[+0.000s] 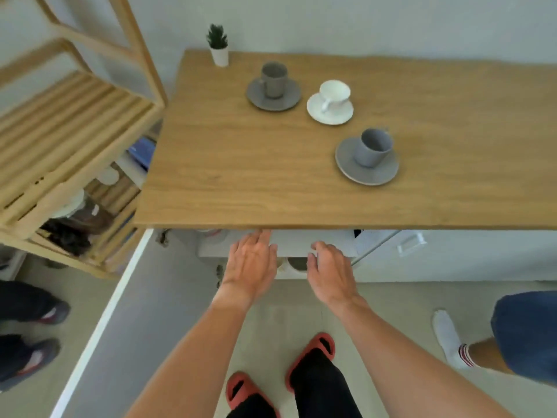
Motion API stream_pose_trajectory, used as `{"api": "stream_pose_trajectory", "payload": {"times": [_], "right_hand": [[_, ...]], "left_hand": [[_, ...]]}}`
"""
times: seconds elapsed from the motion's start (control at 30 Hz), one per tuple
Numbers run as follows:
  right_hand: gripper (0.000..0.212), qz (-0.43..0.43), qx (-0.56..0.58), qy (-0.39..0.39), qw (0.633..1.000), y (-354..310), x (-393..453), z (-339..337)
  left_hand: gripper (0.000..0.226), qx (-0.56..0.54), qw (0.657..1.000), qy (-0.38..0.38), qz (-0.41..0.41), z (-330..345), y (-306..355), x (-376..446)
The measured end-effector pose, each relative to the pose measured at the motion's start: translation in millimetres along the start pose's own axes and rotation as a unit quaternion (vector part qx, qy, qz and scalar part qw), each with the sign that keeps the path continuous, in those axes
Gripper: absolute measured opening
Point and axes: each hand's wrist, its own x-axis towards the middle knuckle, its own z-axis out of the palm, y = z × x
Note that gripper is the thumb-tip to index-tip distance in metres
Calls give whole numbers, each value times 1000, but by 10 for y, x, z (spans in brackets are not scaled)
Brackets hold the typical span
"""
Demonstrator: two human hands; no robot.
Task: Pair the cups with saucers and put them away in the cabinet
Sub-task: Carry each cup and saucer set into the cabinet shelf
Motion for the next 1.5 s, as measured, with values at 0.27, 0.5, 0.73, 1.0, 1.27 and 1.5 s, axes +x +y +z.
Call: {"api": "stream_pose_trajectory", "payload": {"times": [0.27, 0.5, 0.73, 1.0, 1.27, 1.5], "right_hand": [[18, 18, 27, 119, 992, -17, 380, -969], [26, 193, 132, 77, 969, 435, 1000, -1323], [28, 337, 392, 86, 852, 852, 1633, -1389], [25, 301, 408, 69, 859, 995, 1842, -1359], [11, 272, 415, 27, 868, 1099, 1811, -1399], [10, 249, 432, 15, 867, 957, 1349, -1315]], "left_hand": [[40, -69, 993, 66, 69, -550, 629, 494], [43, -123, 989, 47, 74, -551, 1068, 1149], [65, -145, 988, -2, 58, -445, 1481, 1910], [87, -223, 973, -12, 63, -206, 1759, 2342], [78, -305, 949, -17, 77, -189, 1681, 2276], [73, -346, 934, -11, 86, -207, 1466, 1735]]}}
